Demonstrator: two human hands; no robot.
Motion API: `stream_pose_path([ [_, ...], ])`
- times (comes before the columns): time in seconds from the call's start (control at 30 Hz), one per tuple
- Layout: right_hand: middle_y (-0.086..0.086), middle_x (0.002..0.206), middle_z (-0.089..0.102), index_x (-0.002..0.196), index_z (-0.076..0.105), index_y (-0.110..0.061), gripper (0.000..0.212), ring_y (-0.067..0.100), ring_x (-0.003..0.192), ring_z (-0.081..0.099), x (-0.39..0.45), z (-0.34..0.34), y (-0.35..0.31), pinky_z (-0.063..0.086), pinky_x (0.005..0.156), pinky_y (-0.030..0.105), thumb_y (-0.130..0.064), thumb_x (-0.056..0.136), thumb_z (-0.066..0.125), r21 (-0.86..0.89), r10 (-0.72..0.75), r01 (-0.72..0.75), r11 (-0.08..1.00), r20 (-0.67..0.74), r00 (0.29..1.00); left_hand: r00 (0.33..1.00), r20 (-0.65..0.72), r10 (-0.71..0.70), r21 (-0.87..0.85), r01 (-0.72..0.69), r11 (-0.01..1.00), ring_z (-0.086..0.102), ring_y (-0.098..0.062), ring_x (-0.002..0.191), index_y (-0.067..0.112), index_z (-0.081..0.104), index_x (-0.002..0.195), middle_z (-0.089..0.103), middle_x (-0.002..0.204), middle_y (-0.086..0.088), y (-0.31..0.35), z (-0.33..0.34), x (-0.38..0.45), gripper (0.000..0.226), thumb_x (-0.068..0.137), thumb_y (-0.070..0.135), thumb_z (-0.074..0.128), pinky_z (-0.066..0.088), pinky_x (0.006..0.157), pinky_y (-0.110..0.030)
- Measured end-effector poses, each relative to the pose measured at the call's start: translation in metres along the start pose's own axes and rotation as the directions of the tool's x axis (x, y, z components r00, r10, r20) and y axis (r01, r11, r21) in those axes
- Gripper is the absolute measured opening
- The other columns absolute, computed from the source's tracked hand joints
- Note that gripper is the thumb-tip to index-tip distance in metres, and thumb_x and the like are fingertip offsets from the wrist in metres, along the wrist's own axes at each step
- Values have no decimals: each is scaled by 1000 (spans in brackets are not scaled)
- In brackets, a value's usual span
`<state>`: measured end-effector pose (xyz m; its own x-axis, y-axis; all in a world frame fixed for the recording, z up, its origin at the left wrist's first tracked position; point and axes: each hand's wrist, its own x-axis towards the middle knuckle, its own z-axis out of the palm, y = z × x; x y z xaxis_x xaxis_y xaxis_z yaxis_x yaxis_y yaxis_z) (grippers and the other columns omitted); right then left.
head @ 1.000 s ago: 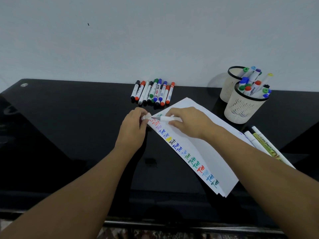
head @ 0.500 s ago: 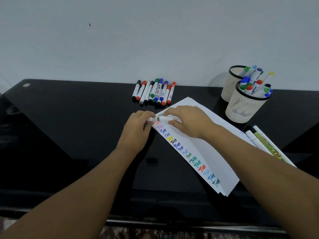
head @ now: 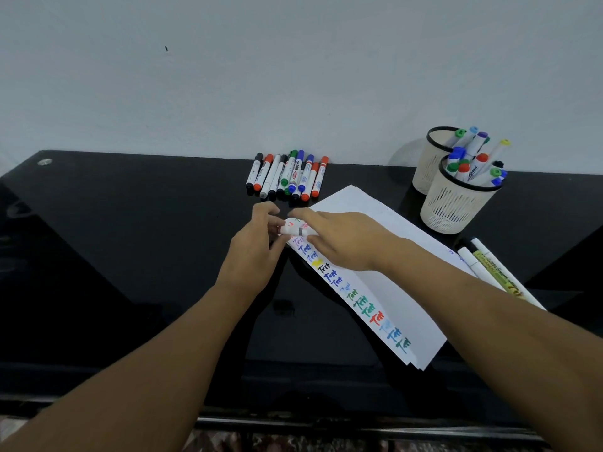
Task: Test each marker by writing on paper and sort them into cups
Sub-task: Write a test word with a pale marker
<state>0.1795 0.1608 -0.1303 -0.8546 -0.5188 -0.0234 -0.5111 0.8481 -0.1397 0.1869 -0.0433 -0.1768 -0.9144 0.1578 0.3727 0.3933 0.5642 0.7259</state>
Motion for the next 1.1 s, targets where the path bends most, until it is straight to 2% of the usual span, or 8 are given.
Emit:
stream_pose_path([
  [0.1, -3, 113, 64, 147, 35, -37, 36, 18, 93, 61, 1, 2, -4, 52, 80, 39, -36, 111, 35, 25, -7, 6, 1000, 16, 1000, 1000, -11, 12, -36, -12, 999, 65, -2, 99, 45, 36, 110, 59, 114, 9, 2, 0, -1, 49, 93, 18, 74, 56, 88, -24],
  [0.27, -1, 116, 65, 147, 35, -39, 36, 20, 96, 62, 1, 6, -5, 54, 82, 43, -34, 112, 33, 51, 3, -2, 999, -9, 1000, 1000, -14, -18, -40, 17, 999, 66, -1, 97, 46, 34, 111, 62, 115, 3, -1, 1, 0, 54, 91, 18, 76, 53, 85, -17],
  [0.43, -1, 133, 63, 152, 28, -50, 43, 19, 112, 60, 0, 8, 5, 50, 94, 45, -36, 111, 29, 113, 91, -85, 990, -45, 995, 998, -50, 31, 73, -28, 997, 60, -5, 98, 29, 40, 128, 44, 128, 5, -9, 4, 6, 58, 87, 12, 78, 51, 87, -24],
  [0.67, 1, 125, 66, 139, 32, -42, 29, 17, 97, 61, -1, 10, 8, 52, 88, 45, -43, 111, 37, 232, 124, -91, 968, -130, 984, 995, 9, 98, 212, -98, 972, 57, -11, 95, 19, 60, 115, 54, 110, 4, -18, 9, 9, 25, 93, 21, 70, 55, 81, -35],
  [0.77, -5, 120, 62, 143, 30, -38, 32, 7, 80, 56, -2, 11, 9, 45, 76, 30, -36, 112, 37, 274, 141, -101, 956, -128, 982, 993, 9, 120, 240, -118, 963, 59, -16, 93, 15, 67, 112, 56, 106, 1, -21, 12, 9, 23, 92, 25, 72, 55, 78, -39],
  [0.83, -7, 121, 60, 146, 31, -37, 34, 6, 80, 56, -3, 11, 9, 41, 73, 26, -35, 113, 36, 291, 141, -101, 951, -118, 983, 992, 4, 124, 245, -121, 962, 58, -16, 91, 13, 71, 112, 56, 103, 0, -22, 13, 9, 27, 91, 28, 75, 54, 77, -36],
  [0.93, 0, 143, 59, 147, 32, -41, 35, 18, 114, 61, -3, 11, 10, 48, 97, 38, -36, 112, 36, 310, 138, -96, 946, -114, 984, 993, 4, 117, 253, -114, 961, 57, -14, 92, 11, 74, 111, 54, 102, 2, -22, 13, 10, 31, 89, 33, 77, 51, 78, -29],
  [1.1, -2, 132, 64, 138, 37, -40, 38, 16, 100, 64, -5, 10, 10, 56, 91, 42, -50, 105, 51, 288, 118, -67, 955, -164, 979, 993, -7, 119, 264, -113, 958, 56, -14, 91, 9, 76, 110, 53, 101, 3, -23, 13, 11, 33, 88, 34, 78, 49, 77, -29],
])
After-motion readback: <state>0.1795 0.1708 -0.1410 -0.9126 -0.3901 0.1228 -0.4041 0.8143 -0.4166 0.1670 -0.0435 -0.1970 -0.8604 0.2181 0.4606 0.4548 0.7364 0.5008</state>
